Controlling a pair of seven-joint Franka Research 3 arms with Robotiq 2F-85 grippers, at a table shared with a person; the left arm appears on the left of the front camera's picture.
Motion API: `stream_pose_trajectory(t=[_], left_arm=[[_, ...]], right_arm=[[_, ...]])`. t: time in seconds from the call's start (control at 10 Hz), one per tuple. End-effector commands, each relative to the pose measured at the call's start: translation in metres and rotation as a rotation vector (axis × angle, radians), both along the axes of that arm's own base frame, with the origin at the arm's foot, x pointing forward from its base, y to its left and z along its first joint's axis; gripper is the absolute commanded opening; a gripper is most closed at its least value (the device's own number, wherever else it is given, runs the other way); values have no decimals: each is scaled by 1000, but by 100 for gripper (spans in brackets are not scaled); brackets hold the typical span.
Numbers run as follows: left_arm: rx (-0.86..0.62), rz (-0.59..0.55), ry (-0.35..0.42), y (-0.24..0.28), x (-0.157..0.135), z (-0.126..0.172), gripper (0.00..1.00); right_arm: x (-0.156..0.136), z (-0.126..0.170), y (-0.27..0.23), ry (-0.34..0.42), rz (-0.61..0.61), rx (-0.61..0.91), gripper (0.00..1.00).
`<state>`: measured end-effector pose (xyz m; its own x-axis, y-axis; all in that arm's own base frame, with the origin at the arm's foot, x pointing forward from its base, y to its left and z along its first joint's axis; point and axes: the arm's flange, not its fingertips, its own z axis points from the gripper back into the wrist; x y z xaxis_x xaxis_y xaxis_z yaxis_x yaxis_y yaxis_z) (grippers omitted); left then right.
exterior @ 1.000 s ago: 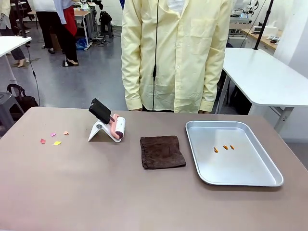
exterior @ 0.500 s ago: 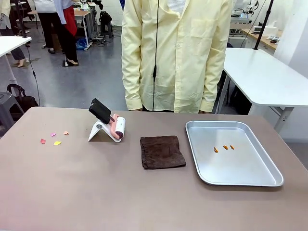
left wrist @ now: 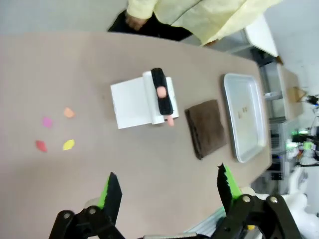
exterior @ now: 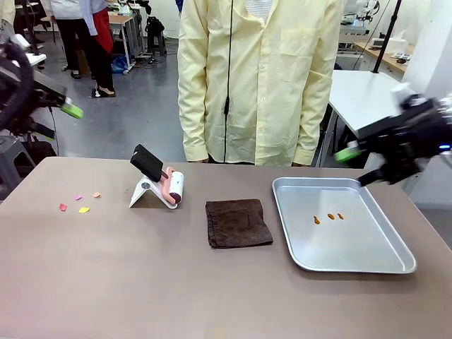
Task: Clean the surface of the table.
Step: Hold the Lint Roller with your left hand and the towel with your right hand.
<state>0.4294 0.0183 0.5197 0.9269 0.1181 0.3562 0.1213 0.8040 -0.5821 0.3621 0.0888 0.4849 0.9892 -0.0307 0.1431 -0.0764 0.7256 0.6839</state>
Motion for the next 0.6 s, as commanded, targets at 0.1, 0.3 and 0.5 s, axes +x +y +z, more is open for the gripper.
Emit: stream_pose_trajectory(t=[0.1, 0.3, 0.5], left_arm=[[-9, -14, 55, -35, 30, -16, 100], [-25, -43, 75, -54, 39, -32, 100], [-29, -54, 82, -62, 41, -36, 100]], right_arm=[[31, -24, 85, 80, 56, -138, 100], [32, -53, 134, 70, 73, -208, 100], [33, -74, 154, 76, 72, -198, 100]])
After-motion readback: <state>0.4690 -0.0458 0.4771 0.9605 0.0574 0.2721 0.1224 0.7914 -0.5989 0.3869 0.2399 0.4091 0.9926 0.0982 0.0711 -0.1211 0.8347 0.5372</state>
